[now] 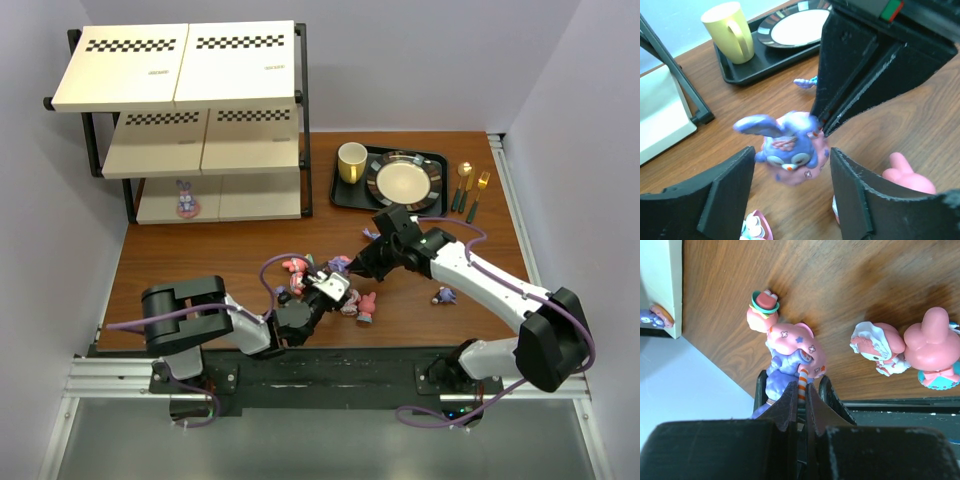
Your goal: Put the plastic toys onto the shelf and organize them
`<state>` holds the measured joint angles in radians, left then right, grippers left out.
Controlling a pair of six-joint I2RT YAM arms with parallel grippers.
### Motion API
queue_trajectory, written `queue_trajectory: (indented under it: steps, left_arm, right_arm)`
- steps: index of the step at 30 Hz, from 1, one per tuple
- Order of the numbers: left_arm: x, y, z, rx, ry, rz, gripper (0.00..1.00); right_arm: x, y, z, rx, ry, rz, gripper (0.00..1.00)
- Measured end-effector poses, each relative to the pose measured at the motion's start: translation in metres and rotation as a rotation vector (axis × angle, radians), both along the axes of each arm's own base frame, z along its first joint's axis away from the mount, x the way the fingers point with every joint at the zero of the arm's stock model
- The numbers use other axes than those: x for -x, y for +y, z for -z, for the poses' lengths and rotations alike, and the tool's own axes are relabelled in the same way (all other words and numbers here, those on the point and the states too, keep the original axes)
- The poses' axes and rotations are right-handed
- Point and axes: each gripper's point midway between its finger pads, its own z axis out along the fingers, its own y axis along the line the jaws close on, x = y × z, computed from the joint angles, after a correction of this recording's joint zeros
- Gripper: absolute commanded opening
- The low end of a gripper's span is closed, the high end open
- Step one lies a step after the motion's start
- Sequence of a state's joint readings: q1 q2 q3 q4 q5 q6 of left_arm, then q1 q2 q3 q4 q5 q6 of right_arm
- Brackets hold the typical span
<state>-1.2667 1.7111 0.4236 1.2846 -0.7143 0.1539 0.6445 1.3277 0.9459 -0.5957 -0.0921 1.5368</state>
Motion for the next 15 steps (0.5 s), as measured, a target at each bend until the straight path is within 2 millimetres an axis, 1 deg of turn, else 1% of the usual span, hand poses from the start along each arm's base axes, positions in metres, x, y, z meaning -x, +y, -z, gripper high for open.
queue_trajectory:
  steps: [5,6,7,8,15]
  left_arm:
    - [-0.0018,0.0033,0.0069,-0.022,0.003,-0.021,0.71]
    - [-0.0023,0.0041,0.0073,-0.023,0.004,-0.026,0.7]
    - [-0.0027,0.0045,0.0073,-0.022,0.004,-0.028,0.67]
    - [-0.0028,0.0046,0.0072,-0.019,0.005,-0.03,0.66]
    - [-0.0038,0.0089,0.0096,0.004,0.026,-0.038,0.66]
  right_arm:
    - [-0.0002,0.006,-0.0022,-0.022,-0.01,-0.007,0.0]
    - [-0.0008,0.0066,-0.0027,-0.025,-0.013,-0.007,0.0]
    - [-0.0012,0.007,-0.0031,-0.027,-0.015,-0.006,0.0]
    - [-0.0017,0.0073,-0.0035,-0.029,-0.017,-0.006,0.0]
    - [-0.0016,0.0074,-0.0011,-0.031,-0.015,-0.002,0.0]
